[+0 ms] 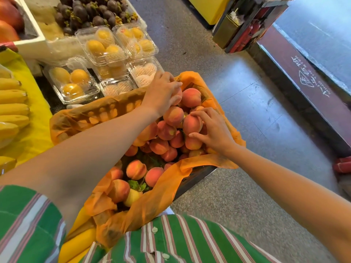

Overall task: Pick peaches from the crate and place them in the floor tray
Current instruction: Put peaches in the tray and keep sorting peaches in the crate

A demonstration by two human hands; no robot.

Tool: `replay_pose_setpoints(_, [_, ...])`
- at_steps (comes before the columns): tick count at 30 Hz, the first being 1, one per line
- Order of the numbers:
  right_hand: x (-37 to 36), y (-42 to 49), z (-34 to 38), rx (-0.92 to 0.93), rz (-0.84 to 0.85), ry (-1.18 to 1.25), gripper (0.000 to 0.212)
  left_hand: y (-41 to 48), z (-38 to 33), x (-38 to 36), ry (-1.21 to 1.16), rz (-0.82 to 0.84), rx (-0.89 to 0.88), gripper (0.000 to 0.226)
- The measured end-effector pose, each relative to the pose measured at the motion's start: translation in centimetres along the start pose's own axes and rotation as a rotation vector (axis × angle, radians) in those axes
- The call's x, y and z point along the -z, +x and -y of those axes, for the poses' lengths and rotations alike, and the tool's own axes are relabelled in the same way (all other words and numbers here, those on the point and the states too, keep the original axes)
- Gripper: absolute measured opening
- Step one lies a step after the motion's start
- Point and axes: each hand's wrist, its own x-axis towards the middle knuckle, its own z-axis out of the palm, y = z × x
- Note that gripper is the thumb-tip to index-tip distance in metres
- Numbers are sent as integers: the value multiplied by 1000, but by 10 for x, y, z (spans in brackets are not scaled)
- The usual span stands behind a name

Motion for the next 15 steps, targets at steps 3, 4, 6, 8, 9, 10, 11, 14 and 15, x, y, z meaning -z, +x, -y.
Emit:
replay_pose_setpoints(3, [-1,0,-1,15,7,-10,65,0,7,2,-57,93,-63,52])
replay_pose_setpoints(4, [-1,0,-2,19,13,-13,65,-1,10,3,-72,108,-85,54])
replay_pose_setpoints(6, [-1,1,-3,22,31,-16,65,-6,15,8,-89,107,-110,53])
replay_pose_setpoints(8, [1,1,-5,27,50,-21,66,-12,18,15,-93,86,-126,45])
replay_pose_setpoints(9, [1,2,-6,30,58,-20,67,-15,19,18,-109,87,-133,42])
replay_pose_setpoints(10, [1,3,-7,30,66,-16,69,-18,19,22,-133,97,-135,41])
replay_pose_setpoints(11, [2,4,-8,27,74,-10,70,-21,20,25,-155,110,-131,40])
replay_pose_setpoints(14, [6,5,-9,17,92,6,72,-30,25,36,-171,163,-104,28])
replay_pose_setpoints(15, [7,6,-8,16,96,10,73,-34,28,40,-176,181,-106,24])
